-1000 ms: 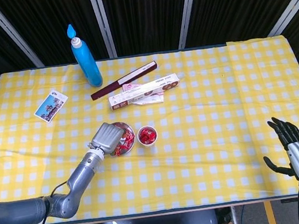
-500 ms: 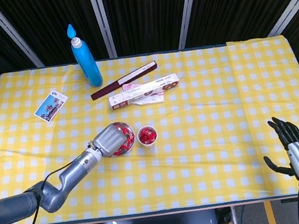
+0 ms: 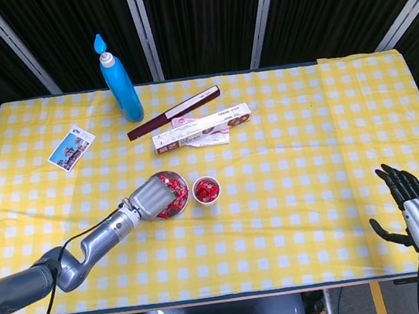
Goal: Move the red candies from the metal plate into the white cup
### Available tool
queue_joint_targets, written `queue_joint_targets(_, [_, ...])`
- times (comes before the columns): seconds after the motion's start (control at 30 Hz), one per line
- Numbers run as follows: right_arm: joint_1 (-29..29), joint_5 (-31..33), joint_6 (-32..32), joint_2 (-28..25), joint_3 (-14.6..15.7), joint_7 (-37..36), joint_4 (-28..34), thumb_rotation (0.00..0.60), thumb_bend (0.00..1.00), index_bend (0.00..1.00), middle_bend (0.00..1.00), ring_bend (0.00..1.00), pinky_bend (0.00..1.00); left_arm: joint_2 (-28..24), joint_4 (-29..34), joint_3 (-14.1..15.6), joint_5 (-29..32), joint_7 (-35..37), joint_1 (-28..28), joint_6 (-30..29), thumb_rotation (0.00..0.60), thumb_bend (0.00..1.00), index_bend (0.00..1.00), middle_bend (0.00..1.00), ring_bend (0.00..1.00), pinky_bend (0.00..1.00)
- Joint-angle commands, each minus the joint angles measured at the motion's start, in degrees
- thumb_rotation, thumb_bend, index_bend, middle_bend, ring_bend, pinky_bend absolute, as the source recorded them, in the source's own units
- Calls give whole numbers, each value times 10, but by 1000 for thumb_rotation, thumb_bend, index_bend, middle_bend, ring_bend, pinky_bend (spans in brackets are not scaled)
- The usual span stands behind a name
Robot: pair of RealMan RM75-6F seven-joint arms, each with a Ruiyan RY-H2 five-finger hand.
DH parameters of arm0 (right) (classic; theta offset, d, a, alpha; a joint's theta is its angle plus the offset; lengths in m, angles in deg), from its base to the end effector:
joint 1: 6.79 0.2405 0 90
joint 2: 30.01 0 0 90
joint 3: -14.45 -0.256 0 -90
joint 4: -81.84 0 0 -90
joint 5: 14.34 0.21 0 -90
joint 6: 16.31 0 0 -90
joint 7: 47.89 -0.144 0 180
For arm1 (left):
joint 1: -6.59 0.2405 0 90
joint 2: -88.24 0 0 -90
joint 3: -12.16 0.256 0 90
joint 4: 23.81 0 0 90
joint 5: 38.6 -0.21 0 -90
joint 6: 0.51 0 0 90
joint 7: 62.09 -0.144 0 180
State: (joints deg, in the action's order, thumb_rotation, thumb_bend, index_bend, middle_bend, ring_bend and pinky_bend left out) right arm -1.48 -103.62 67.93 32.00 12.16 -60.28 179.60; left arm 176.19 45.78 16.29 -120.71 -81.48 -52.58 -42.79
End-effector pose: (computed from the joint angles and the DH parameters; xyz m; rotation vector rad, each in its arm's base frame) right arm -0.2872 -0.1794 0.1559 1.3586 -1.1087 1.1309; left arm -0.1354 0.3725 -0.0439 -2.4022 -0.2055 -0.5593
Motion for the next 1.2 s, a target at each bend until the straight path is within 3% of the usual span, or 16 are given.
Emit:
queue_joint_targets(0.03, [0,0,0,0,0,0,0,600,387,0,0,0,0,8,-9,-3,-4,4,1,2,600,194,442,941,970,1000])
queue_joint_targets(0.47, [0,0,-1,-1,1,-1,1,600,388,0,0,0,0,31,-22,-13,-8,13,5,14,600,319,479,944,970,1000])
queue_joint_targets(0.63, [0,-1,-1,0,1,-1,1,600,388,0,0,0,0,30,-20,-13,-7,12,9,17,600,435,541,947,971,1000])
queue_joint_targets(0.8, [0,0,-2,0,1,0,1,600,388,0,0,0,0,27,-18,-16,-7,11,13,15,600,457,552,948,971,1000])
queue_joint_targets(1.03, [0,0,-2,0,1,0,2,600,388,0,0,0,0,-1,12,-39,0,20,19,-8,600,457,552,948,971,1000])
queue_joint_targets(1.2, [1,-1,-2,1,1,0,1,600,388,0,0,0,0,-39,62,-72,12,32,19,-32,600,457,548,948,971,1000])
